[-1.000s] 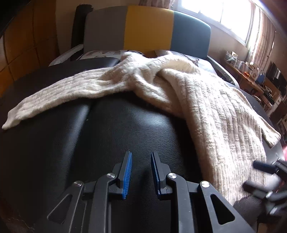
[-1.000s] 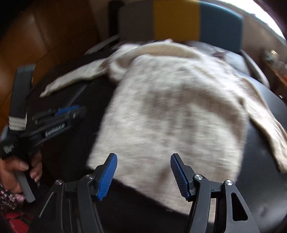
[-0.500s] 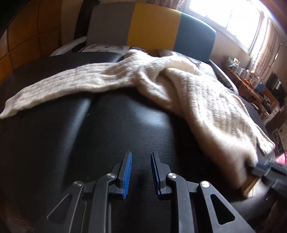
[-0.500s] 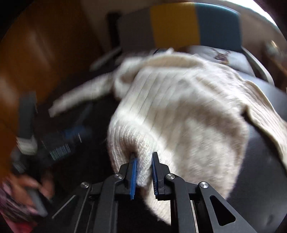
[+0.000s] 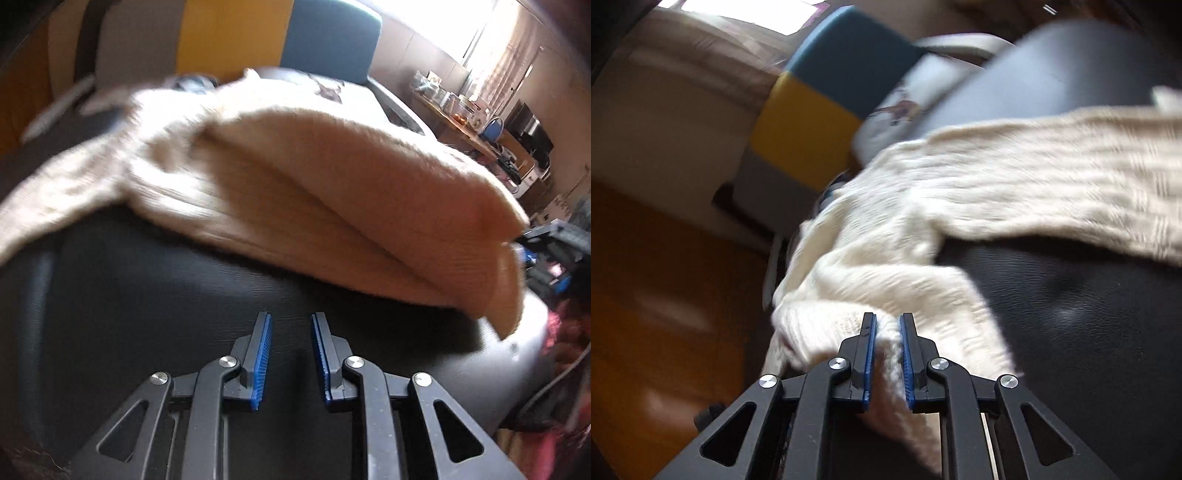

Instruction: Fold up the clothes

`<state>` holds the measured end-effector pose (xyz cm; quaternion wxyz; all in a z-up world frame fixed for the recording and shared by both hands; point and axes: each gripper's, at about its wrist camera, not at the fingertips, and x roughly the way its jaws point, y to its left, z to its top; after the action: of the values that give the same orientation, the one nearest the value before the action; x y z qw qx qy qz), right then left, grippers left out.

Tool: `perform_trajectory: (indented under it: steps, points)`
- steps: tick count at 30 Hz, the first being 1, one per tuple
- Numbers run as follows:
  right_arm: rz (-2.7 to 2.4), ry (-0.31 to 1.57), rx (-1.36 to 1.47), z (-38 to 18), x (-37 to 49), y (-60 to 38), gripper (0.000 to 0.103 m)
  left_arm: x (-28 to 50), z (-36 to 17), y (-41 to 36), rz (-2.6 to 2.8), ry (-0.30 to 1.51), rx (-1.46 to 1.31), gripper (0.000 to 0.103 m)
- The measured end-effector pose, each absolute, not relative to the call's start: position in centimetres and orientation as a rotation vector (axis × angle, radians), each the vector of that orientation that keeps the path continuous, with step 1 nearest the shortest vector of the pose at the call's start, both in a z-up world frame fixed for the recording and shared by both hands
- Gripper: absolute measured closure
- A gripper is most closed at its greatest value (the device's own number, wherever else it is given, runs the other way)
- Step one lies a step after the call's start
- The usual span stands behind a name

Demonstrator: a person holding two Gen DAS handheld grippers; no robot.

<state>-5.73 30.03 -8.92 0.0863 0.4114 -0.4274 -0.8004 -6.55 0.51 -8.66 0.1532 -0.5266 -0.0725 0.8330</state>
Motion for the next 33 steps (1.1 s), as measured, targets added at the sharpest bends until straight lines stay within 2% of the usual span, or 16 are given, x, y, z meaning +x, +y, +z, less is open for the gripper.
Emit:
perform_trajectory:
  steps: [6,9,14,16,18,25,27,29,30,33]
  points:
    - [-2.371,-1.327,1.291,-11.2,-5.8,30.9,0.093,-8.2,-9.1,3.5,2.365,-0.302,-1.514,0.074]
    - [-2.358,-1.341,1.299,-11.9,-5.4,31.6,0.093,-9.0,-9.7,3.7,2.348,-0.470,-1.501,0.067]
    - [-2.345,-1.349,1.289,-12.2,-5.0,31.9,0.093,-9.4,-10.8,2.6,2.350,-0.730,-1.422,0.064]
    - [-2.342,-1.345,1.288,-12.2,-4.8,31.8,0.093,-9.4,-11.1,2.4,2.372,-0.756,-1.394,0.071]
    - [-2.341,-1.332,1.288,-12.1,-4.6,31.6,0.093,-9.5,-11.3,2.5,2.410,-0.714,-1.392,0.091]
    - [-2.386,-1.299,1.292,-11.6,-4.0,31.5,0.093,-9.6,-10.6,2.7,2.430,-0.548,-1.397,0.096]
    - [-2.402,-1.302,1.285,-11.2,-3.5,31.8,0.086,-9.2,-9.9,1.7,2.415,-0.549,-1.393,0.096]
    - [-2.431,-1.271,1.263,-10.3,-2.8,32.0,0.056,-8.6,-9.1,0.5,2.404,-0.552,-1.381,0.096]
    - [-2.460,-1.232,1.256,-9.7,-2.4,32.0,0.052,-8.3,-8.7,-0.4,2.401,-0.549,-1.374,0.096]
    - [-2.529,-1.083,1.256,-8.3,-1.6,31.3,0.051,-7.3,-8.0,-2.8,2.367,-0.553,-1.383,0.096]
